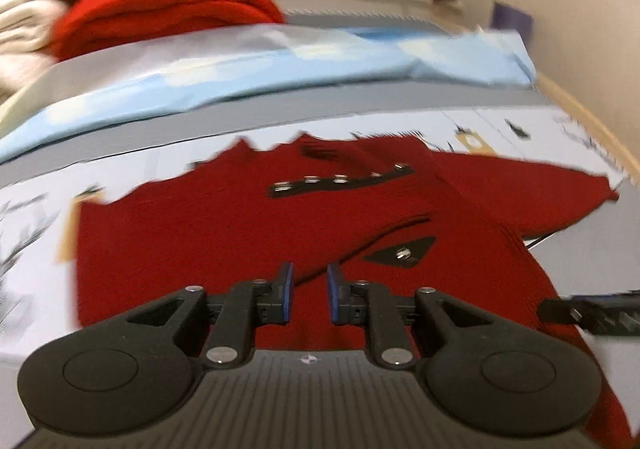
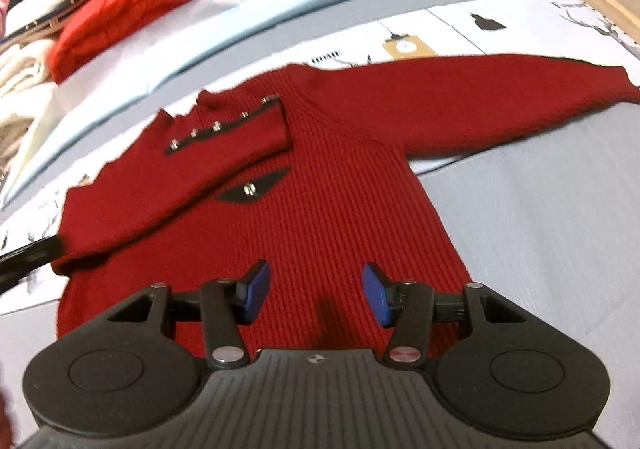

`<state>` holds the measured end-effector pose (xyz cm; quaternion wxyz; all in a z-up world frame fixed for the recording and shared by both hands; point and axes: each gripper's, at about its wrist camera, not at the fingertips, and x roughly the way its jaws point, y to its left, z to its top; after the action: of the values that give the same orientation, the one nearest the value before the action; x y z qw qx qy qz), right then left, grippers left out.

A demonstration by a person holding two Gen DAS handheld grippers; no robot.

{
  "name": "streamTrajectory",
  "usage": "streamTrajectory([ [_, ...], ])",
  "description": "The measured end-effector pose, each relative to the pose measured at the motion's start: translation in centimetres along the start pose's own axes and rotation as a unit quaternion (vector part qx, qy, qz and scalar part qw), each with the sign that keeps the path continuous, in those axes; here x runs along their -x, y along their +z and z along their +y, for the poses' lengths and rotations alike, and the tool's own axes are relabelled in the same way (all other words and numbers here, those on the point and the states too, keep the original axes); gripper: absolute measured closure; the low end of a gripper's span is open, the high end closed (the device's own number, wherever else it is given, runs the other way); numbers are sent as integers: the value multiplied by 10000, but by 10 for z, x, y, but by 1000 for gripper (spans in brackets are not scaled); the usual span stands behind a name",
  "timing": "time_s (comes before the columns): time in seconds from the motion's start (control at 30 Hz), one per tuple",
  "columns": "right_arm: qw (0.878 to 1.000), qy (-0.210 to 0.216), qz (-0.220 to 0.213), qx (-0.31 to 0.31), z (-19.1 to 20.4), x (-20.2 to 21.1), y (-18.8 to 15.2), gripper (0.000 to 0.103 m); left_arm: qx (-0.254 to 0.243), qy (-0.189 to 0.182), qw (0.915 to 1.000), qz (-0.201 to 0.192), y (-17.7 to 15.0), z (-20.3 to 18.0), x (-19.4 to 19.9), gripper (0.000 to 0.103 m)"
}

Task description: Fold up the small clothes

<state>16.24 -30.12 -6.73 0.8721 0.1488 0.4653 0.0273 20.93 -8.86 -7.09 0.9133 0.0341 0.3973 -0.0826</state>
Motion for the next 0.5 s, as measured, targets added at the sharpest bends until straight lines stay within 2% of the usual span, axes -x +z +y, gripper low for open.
streamTrajectory([
  [0.03,10000,10,-15,-18,-1,1,2,49,-118,-23,9999,14,5,-10,-17,60],
  [0.1,10000,16,22,-24,1,-4,4,49,-351,67,9993,124,9,-24,-50,47],
  [0.17,10000,41,87,-24,0,-5,5,49,-689,294,9962,439,10,-33,-83,47],
  [0.2,9999,54,109,-17,0,-6,5,49,-859,415,9937,594,9,-35,-95,52],
  [0.23,9999,69,118,2,0,-6,5,49,-1006,496,9912,696,7,-34,-103,79],
  [0.27,9999,72,121,25,1,-5,6,49,-1181,586,9884,750,6,-30,-108,88],
  [0.3,9999,71,121,51,2,-6,6,49,-1213,572,9886,683,8,-22,-104,92],
  [0.37,9999,46,144,72,3,-8,7,49,-854,559,9944,287,19,9,-75,93],
  [0.43,9998,43,185,27,5,-11,8,49,-314,845,9959,-125,26,54,-35,94],
  [0.5,9997,90,205,8,9,-14,9,49,522,1288,9892,-471,24,124,15,94],
])
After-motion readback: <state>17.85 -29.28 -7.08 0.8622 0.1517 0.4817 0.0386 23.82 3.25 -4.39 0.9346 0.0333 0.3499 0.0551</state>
